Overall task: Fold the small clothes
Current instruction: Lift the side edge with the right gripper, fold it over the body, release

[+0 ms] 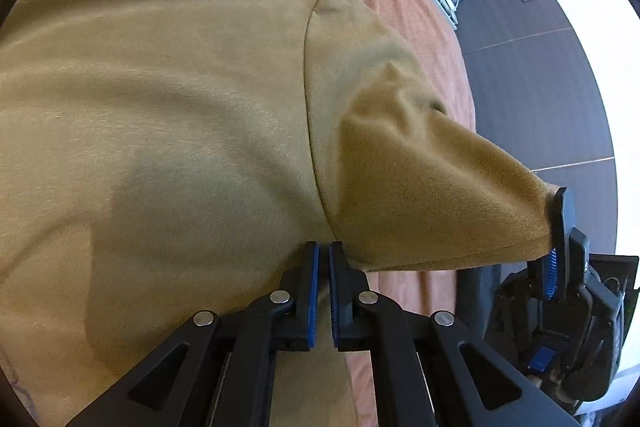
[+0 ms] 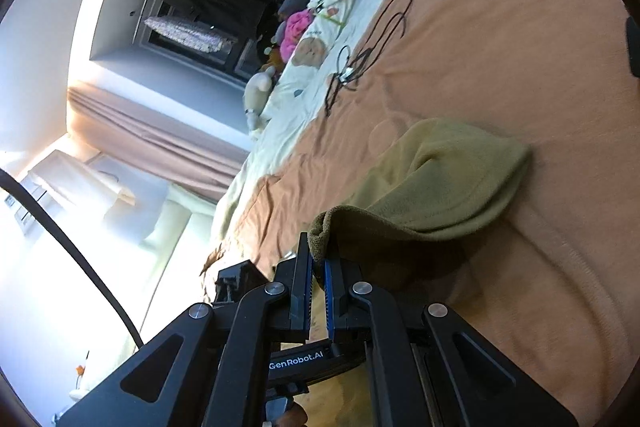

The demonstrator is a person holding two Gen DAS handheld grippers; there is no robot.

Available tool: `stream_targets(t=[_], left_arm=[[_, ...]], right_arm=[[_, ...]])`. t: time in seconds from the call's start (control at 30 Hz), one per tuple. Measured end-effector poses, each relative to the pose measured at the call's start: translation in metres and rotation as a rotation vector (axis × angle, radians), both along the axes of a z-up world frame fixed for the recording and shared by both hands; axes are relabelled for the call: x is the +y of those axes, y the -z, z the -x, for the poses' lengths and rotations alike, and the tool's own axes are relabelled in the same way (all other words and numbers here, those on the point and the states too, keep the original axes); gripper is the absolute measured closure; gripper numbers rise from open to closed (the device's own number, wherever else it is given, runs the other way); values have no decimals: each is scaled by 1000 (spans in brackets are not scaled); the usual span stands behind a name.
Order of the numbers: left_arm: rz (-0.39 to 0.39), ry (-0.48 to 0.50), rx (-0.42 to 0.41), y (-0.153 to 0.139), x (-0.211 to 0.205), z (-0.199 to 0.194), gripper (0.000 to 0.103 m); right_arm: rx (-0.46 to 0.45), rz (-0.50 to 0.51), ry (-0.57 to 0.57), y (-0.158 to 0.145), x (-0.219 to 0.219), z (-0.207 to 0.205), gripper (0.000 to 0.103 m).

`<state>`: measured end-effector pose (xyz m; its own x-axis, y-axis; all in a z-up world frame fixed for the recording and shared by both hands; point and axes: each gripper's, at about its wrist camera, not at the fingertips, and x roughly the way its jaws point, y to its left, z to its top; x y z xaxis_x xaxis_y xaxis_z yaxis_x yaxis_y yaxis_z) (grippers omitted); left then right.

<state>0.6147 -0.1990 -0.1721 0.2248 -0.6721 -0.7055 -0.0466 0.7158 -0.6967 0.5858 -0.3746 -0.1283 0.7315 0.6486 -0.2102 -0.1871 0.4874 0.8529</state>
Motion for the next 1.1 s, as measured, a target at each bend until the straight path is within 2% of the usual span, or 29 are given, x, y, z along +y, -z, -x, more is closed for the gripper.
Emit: stream_targets(t=[0.3, 0.4, 0.63, 0.7, 0.73, 0.77, 0.83, 1.0, 1.1], left_arm=[[-88, -67, -38, -28, 58, 14, 99], [-113, -106, -52, -38, 82, 16, 99], [-149, -162, -73, -56, 107, 21, 99], [-154, -171, -75, -59, 114, 20, 99], [-158, -173, -77, -60, 115, 21, 99], [-163, -173, -78, -62, 115, 21, 99], [-171, -168, -81, -63, 113, 19, 98], [-196, -121, -96, -68, 98, 21, 98], [-203, -83, -110, -68, 80, 18, 96]], right_arm=[[6, 79, -97, -2, 5, -20, 101], [38, 123, -147, 2, 11, -32, 101], [126, 210, -270, 7, 32, -61, 99], [180, 238, -280, 12, 33, -71, 93], [211, 235, -283, 14, 31, -76, 75], [225, 227, -283, 15, 29, -79, 44], [225, 224, -254, 12, 18, -81, 19], [181, 160, -182, -4, -23, -85, 19], [222, 175, -112, 1, -47, -92, 19]])
